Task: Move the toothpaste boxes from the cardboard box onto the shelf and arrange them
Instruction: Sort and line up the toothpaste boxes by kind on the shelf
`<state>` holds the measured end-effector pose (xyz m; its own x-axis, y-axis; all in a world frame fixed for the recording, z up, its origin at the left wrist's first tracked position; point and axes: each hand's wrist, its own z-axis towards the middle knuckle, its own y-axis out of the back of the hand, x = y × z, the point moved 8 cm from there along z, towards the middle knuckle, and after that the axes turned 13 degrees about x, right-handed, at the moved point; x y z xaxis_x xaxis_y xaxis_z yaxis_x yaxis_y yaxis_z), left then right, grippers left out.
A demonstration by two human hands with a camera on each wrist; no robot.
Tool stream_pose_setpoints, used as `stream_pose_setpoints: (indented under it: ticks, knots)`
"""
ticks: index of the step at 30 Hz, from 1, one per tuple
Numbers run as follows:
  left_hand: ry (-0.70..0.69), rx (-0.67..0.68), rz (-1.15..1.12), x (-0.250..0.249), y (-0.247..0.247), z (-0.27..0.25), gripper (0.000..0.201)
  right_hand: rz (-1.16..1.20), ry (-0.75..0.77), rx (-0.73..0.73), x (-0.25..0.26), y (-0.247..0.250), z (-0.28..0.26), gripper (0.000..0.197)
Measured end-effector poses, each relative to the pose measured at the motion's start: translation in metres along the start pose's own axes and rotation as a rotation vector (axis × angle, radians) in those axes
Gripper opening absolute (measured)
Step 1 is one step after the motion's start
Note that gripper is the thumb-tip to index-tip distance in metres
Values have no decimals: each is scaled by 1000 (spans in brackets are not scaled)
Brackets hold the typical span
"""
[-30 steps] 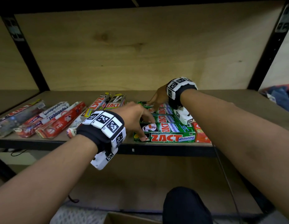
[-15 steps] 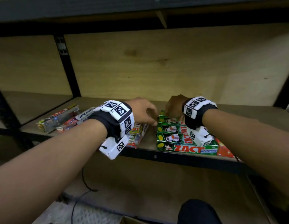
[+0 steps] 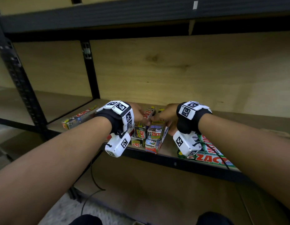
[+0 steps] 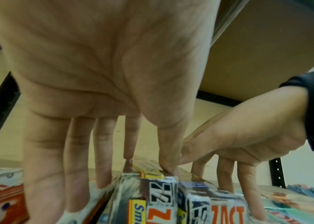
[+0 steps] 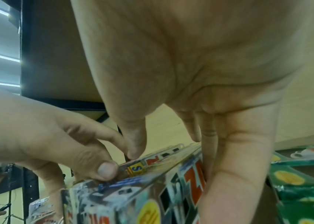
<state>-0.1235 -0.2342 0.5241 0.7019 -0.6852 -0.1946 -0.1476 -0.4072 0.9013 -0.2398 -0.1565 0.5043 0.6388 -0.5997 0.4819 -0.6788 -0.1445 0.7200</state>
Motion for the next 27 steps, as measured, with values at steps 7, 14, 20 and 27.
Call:
stream_pose_setpoints:
  ticks: [7, 14, 20, 27]
  knots:
    - [6, -4, -225, 13, -3, 13, 71, -19, -5, 34, 2, -14, 5, 52]
    - [-12, -14, -484, 27, -7, 15, 64, 32, -14, 26, 1, -17, 6, 48]
    - [-27, -127, -668, 52, 5, 7, 44, 65, -1, 1, 9, -16, 4, 41]
    - [-3, -257, -722, 104, 33, -7, 38, 187, 83, -41, 38, -10, 6, 19]
